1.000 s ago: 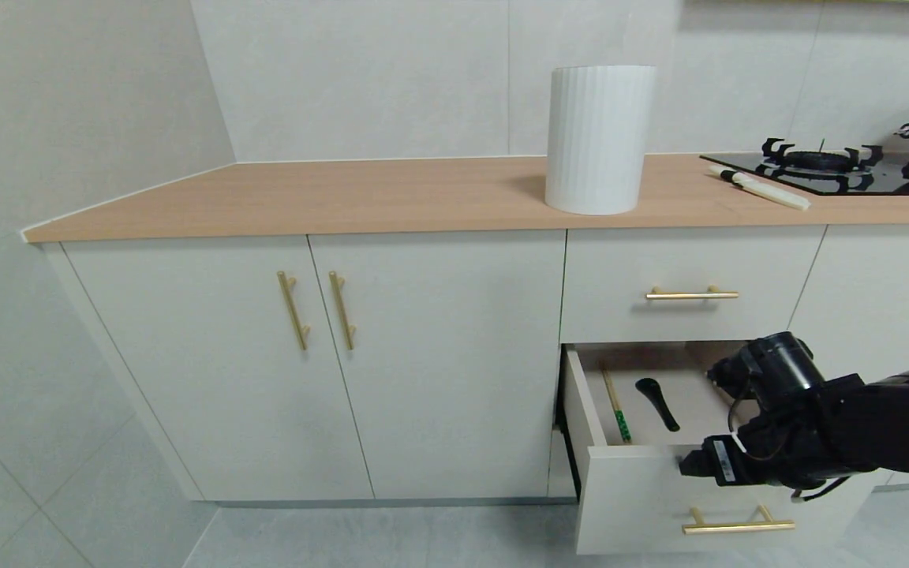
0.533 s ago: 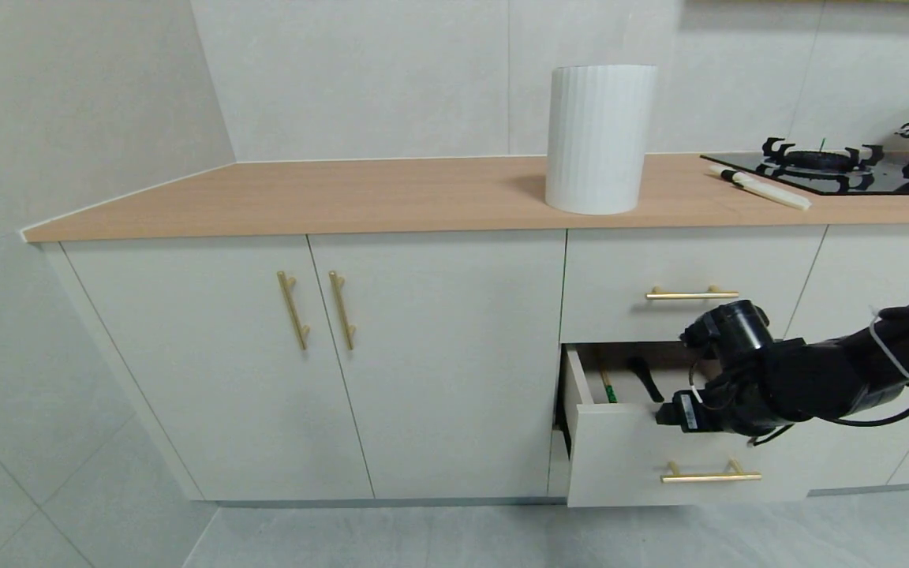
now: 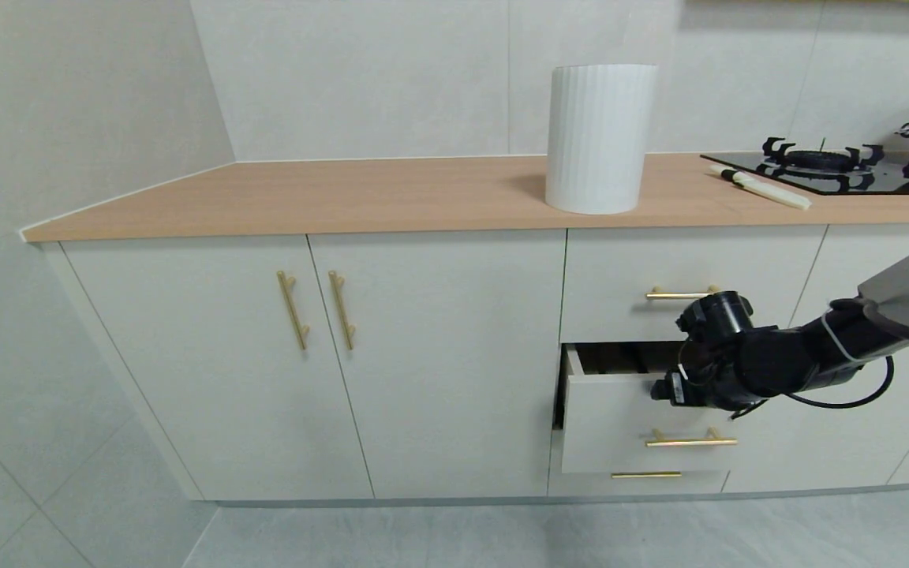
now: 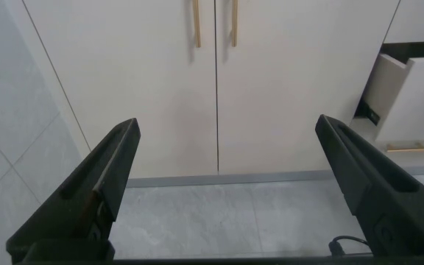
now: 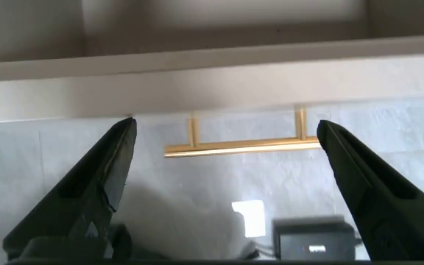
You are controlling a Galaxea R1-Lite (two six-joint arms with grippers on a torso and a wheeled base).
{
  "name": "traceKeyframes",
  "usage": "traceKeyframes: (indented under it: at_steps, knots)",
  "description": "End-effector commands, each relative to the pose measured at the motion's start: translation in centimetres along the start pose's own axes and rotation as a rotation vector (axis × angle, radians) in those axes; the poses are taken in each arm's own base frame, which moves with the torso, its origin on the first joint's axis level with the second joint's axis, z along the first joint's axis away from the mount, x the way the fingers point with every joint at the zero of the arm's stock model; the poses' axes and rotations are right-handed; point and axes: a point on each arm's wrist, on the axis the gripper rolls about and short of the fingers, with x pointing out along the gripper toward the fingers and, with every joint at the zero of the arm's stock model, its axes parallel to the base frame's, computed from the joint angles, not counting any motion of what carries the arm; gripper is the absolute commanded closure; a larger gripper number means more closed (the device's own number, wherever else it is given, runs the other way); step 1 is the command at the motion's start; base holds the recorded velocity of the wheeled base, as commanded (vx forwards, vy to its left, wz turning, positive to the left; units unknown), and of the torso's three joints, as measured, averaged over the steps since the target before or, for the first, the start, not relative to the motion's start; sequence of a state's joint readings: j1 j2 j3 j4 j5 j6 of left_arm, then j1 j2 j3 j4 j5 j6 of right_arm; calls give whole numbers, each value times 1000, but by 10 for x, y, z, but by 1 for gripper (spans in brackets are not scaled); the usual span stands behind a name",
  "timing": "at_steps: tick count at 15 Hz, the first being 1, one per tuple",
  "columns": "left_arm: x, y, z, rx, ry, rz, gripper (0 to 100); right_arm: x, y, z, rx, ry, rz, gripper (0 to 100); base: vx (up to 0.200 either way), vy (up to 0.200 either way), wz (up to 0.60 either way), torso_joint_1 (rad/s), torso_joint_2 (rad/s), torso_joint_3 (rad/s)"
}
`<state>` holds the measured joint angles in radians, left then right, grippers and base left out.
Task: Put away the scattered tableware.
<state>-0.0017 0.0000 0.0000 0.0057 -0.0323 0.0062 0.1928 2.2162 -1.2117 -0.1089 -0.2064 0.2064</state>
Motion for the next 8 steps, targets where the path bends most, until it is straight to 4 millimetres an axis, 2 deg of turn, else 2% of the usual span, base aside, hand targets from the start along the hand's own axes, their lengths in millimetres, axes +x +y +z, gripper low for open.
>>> traceKeyframes:
  at_steps: [1,4,6,8]
  knots:
    - [0,0,0,0,0,0,0,16,0,1,10,-6,-8,0,0,0,0,0,0,0]
    - [0,0,0,0,0,0,0,31,1,2,43,-80,0,0,0,0,0,0,0,0]
    - [0,0,0,0,0,0,0,49,3,0,71,-152,-13,0,0,0,0,0,0,0]
    - [0,0,0,0,0,0,0,55,4,1,88,-203,-19,0,0,0,0,0,0,0]
